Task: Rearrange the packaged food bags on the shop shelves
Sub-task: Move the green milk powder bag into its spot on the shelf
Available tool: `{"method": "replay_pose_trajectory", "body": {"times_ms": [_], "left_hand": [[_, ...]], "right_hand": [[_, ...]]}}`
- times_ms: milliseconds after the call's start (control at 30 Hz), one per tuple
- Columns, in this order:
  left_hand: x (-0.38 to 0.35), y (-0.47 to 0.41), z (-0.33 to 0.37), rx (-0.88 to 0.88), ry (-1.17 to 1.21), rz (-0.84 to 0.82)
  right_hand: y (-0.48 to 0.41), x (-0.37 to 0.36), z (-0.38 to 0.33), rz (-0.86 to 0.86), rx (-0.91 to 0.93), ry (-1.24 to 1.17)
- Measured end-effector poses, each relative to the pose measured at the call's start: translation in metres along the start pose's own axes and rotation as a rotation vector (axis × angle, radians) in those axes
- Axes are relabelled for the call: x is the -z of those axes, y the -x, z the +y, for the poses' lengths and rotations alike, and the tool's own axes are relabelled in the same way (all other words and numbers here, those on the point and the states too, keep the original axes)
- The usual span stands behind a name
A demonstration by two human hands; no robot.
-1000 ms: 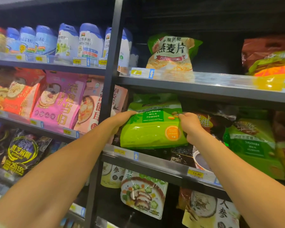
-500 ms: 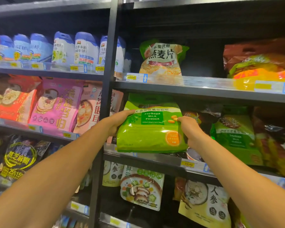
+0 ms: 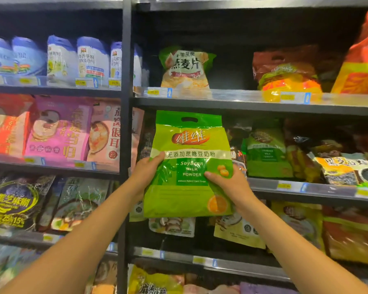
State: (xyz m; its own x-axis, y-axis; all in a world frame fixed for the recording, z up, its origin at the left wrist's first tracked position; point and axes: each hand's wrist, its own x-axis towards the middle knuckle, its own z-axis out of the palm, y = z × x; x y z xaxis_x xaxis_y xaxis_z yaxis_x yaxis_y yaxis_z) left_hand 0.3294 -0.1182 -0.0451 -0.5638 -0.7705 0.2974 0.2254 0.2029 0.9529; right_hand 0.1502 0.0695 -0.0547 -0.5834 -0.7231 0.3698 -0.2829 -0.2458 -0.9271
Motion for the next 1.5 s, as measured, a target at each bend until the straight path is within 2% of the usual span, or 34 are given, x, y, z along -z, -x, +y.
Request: {"method": "replay_pose_trajectory", "body": {"times_ms": [267,467,667,967,1233,1500], "left_hand": [[-0.046,0.076,-0.036,-0.032,-0.034,-0.017],[-0.080,0.107,-0.063,0.017,-0.062,-0.197],[-0.121,0.117,-0.087,0.100,-0.035,-0.469],[-0.211,0.099,-0.091,0.033,0.095,-0.359],[-0.275,0.052,-0.057,-0.042,-0.037,-0.292],[-0.318,-0.021,0.002,-0.008,-0.103,-0.271]], "right_hand": [[0.086,0.039,0.025,0.142,0.060,0.077],[0.127,0.080,0.052,0.226,0.018,0.087],[0.144,0.133,0.066,0.274,0.032,0.166],[0.119,0.213,0.076,0.307,0.067,0.231],[0.055,0.276,0.070,0.276,0.061,0.237],[-0.034,0.322,0.016,0.148,0.070,0.186]]}}
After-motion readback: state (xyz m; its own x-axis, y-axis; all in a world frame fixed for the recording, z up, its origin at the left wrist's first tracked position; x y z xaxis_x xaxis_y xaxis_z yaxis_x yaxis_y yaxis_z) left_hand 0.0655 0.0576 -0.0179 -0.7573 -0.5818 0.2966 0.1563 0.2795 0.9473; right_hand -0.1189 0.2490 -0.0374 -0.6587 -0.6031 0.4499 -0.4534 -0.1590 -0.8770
